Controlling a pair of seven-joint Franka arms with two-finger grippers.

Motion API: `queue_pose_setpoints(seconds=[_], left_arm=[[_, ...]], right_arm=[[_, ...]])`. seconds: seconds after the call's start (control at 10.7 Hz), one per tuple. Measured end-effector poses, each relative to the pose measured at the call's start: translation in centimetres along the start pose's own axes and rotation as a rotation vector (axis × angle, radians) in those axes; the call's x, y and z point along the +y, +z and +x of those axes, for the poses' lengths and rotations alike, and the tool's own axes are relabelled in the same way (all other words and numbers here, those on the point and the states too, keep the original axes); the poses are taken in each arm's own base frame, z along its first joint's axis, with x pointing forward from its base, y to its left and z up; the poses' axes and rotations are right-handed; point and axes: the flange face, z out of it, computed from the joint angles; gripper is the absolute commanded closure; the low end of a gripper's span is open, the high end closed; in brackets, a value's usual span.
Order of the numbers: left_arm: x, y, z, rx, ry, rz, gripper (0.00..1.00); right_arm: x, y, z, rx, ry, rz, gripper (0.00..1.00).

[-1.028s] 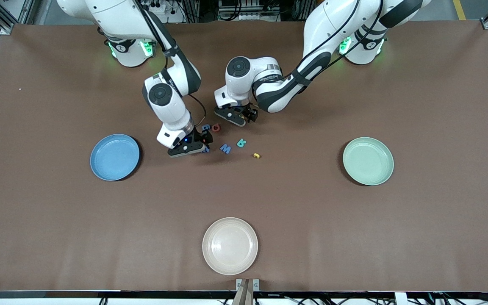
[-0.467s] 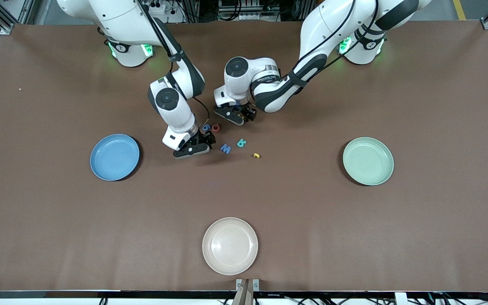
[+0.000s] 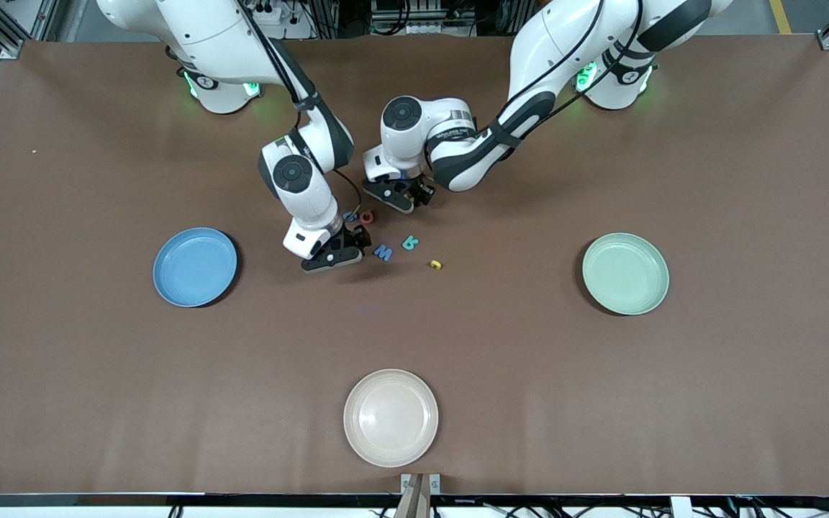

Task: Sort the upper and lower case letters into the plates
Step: 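Lower the left gripper onto the H while the right gripper nears the E, then grasp the yellow H with the left gripper while the right gripper grasps the E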

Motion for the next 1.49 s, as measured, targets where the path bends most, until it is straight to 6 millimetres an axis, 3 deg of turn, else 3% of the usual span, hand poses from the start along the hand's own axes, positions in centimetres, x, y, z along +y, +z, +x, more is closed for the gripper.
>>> queue_pose_setpoints(seconds=[0.09, 0.37, 0.47, 0.65, 0.84, 0.93, 1.12, 1.49], left_arm=[[0.0, 0.0, 0.0, 0.001, 0.0, 0.0, 0.51], [-0.2, -0.2, 0.3, 0.006, -0.002, 0.002, 0.87], [-0.2, -0.3, 0.3, 0.008, -0.002, 0.001, 1.0], [-0.3, -0.3, 0.3, 0.008, -0.004, 0.002, 1.0], [-2.4, -0.9, 0.1, -0.003, -0.024, 0.03, 1.0], [-4.1, -2.3, -0.4, 0.001, -0.037, 0.045, 1.0], [-7.4, -6.3, -1.0, 0.013, -0.087, 0.085, 1.0], [-13.5, -14.6, -1.5, -0.089, -0.349, 0.135, 1.0]], right_arm=[[-0.1, 0.0, 0.0, 0.001, -0.002, 0.0, 0.14], [-0.1, -0.1, 0.2, 0.003, 0.0, 0.0, 0.17], [-0.1, -0.1, 0.2, 0.003, 0.0, 0.0, 0.23], [0.0, -0.1, 0.3, 0.004, 0.015, -0.001, 0.36], [0.0, -0.2, 0.4, 0.006, 0.029, 0.0, 0.4], [-0.1, -0.2, 0.4, 0.007, 0.031, 0.001, 0.44], [-0.2, -0.3, 0.4, 0.008, 0.034, 0.002, 0.41], [-0.3, -0.3, 0.5, -0.005, 0.033, -0.001, 0.41]])
